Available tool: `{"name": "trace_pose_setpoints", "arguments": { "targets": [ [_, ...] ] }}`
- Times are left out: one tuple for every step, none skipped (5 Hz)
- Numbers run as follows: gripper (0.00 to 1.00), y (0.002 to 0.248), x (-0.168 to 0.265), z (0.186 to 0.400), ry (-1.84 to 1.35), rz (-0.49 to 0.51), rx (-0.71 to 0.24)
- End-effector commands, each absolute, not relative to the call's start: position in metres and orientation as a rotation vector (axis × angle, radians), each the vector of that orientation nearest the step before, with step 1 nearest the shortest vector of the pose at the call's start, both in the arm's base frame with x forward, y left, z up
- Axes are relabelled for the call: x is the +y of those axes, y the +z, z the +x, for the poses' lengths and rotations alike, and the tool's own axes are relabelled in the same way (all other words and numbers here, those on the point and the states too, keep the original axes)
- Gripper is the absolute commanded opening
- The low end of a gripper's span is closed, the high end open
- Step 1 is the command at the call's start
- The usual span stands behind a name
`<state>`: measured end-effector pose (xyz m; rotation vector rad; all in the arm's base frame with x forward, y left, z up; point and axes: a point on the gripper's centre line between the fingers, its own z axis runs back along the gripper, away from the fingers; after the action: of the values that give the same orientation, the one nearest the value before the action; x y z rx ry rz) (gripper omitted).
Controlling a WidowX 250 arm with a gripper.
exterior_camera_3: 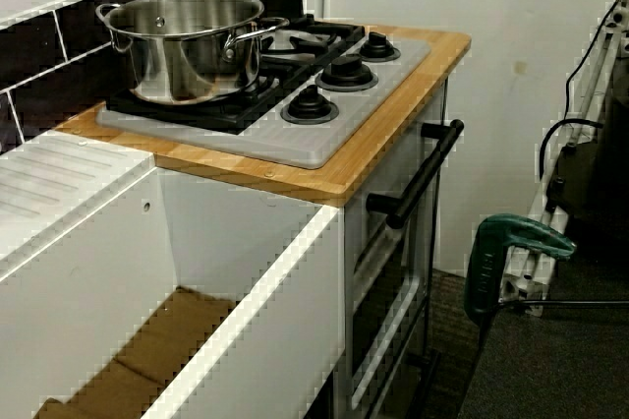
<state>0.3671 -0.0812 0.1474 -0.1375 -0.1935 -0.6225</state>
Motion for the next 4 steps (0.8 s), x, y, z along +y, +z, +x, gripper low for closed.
{"name": "trace_pose_setpoints", "arguments": {
  "targets": [
    [0.0, 0.175, -0.08, 0.364, -0.648, -0.135, -0.287],
    [0.0, 0.155, -0.09, 0.368, -0.641, -0.136, -0.287],
    [0.0, 0.132, -0.102, 0.383, -0.622, -0.108, -0.241],
    [0.0, 0.121, -0.103, 0.386, -0.599, -0.087, -0.243]
  ]
}}
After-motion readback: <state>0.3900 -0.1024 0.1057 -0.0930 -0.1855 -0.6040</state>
